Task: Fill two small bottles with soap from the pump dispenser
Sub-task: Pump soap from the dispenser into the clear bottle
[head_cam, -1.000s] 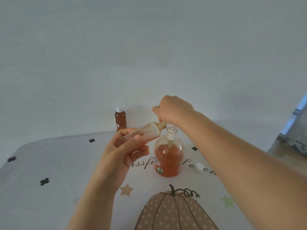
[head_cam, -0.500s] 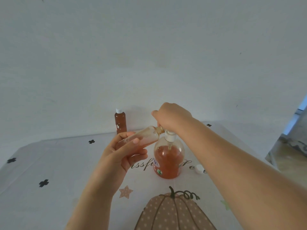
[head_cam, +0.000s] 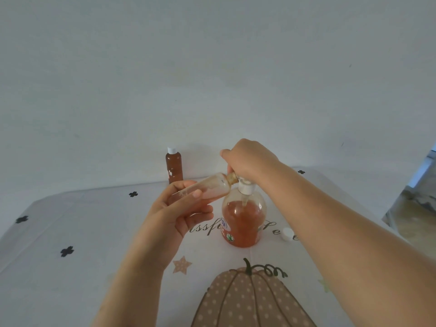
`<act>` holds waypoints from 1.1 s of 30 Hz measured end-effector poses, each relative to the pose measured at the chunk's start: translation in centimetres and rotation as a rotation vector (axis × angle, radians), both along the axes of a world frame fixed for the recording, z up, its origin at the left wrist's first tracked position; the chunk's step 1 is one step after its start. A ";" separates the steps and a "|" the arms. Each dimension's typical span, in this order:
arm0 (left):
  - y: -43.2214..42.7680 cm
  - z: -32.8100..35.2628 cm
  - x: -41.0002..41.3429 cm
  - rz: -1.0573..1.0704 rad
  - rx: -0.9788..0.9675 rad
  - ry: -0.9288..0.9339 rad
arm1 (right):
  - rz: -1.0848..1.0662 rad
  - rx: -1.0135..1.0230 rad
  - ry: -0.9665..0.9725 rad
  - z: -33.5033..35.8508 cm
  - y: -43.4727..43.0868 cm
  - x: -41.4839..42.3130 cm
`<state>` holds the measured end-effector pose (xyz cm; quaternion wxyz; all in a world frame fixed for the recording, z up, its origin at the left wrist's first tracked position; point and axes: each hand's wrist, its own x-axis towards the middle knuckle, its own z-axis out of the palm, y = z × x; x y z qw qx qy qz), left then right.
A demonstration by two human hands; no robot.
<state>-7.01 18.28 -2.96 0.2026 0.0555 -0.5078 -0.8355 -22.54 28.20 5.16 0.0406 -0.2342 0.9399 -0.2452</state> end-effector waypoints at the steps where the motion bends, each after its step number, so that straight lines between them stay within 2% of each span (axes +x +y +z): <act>1: 0.1 0.0 0.0 -0.004 -0.003 0.008 | 0.002 -0.004 0.002 0.2 0.1 0.0; 12: 0.6 0.8 0.4 0.006 -0.012 0.034 | 0.006 0.111 0.046 1.8 0.2 0.7; 33: 0.2 0.1 -0.1 -0.008 -0.008 -0.021 | 0.031 0.035 0.031 -0.5 -0.2 -0.5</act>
